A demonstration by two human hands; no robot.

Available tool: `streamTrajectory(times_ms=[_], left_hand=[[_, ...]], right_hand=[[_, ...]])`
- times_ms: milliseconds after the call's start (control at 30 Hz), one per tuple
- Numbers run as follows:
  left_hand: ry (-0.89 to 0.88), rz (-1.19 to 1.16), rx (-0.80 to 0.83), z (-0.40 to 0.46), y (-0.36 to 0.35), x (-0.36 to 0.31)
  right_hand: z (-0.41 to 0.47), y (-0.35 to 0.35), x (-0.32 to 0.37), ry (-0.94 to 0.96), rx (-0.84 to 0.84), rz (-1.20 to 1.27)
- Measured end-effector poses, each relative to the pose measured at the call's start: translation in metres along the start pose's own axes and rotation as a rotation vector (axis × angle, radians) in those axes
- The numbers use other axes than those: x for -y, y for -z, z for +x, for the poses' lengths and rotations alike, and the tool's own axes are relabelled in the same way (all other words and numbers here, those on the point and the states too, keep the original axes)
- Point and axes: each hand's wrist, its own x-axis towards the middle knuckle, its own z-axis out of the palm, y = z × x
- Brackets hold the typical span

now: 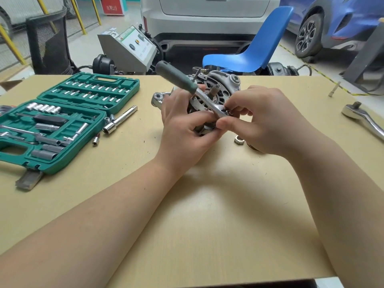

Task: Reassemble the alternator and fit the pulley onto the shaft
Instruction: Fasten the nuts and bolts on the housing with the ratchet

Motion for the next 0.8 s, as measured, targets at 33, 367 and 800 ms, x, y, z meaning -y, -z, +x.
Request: streamTrajectory(times_ms=[33,367,800], left_hand=[[0.006,-0.006,0.001,0.0008,0.0002,-0.0011],[-0.032,0.022,-0.002,0.0013,-0.0002,0.0038],[-0.014,0.018,-0.002,0.0018,0.0011,0.0043]], right_hand=[[-0.0007,0.0019,-0.0008,0.021,0.023,0.024],[-0.0017,-0.0023,0.0008,0.001,-0.004,0.014],[-0.0028,-0.0039,-0.0027,0.003,0.004,0.084]])
